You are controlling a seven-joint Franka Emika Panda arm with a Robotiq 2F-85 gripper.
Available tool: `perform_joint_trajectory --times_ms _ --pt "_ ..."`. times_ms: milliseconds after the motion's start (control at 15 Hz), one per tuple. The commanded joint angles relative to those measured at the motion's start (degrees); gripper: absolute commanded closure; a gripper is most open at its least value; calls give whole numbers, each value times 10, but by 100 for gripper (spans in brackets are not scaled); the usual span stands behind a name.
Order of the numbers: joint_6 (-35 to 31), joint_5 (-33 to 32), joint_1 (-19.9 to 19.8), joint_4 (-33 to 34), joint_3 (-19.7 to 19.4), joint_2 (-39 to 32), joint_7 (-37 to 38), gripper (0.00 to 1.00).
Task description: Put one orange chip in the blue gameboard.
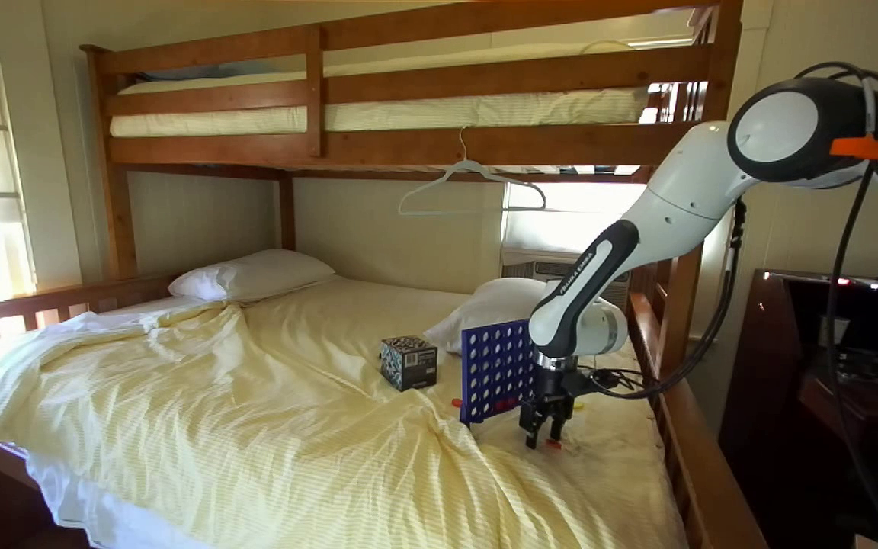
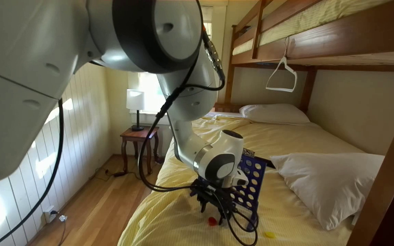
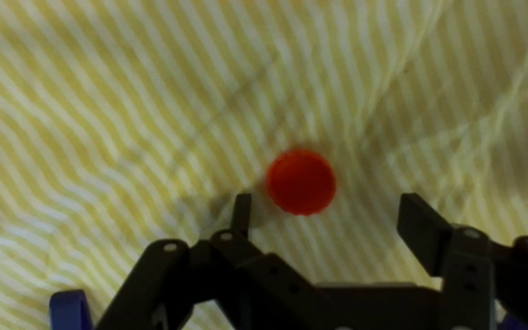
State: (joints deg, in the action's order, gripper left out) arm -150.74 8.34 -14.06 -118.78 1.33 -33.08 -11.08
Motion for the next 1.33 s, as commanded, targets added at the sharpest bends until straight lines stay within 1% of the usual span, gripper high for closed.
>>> perform_joint_trajectory --times_ms 0,67,133,200,267,333,467,667,733,867,1000,1067,1133,1200,1267 --pt "-9 37 -26 11 24 -12 -26 23" --pt "-11 43 -30 11 27 -13 -30 22" --pt "-12 49 -36 9 31 -12 -34 27" --pt "-14 54 -40 8 34 -12 -37 26" --pt "-14 59 -45 8 37 -12 -42 30" --pt "-15 63 -48 8 39 -11 -45 28" --pt "-15 71 -55 6 42 -10 -51 30" --pt "-14 78 -63 5 47 -9 -63 34" --pt "-11 83 -72 5 54 -8 -78 34" --pt "-8 88 -82 5 60 -8 -97 38" --pt "-5 92 -91 5 66 -7 -116 42" --pt "-3 95 -96 6 69 -7 -125 48" --pt "-3 98 -100 6 72 -7 -134 50" --pt "-2 99 -104 6 74 -7 -141 59" --pt "0 100 -107 6 76 -7 -148 58"
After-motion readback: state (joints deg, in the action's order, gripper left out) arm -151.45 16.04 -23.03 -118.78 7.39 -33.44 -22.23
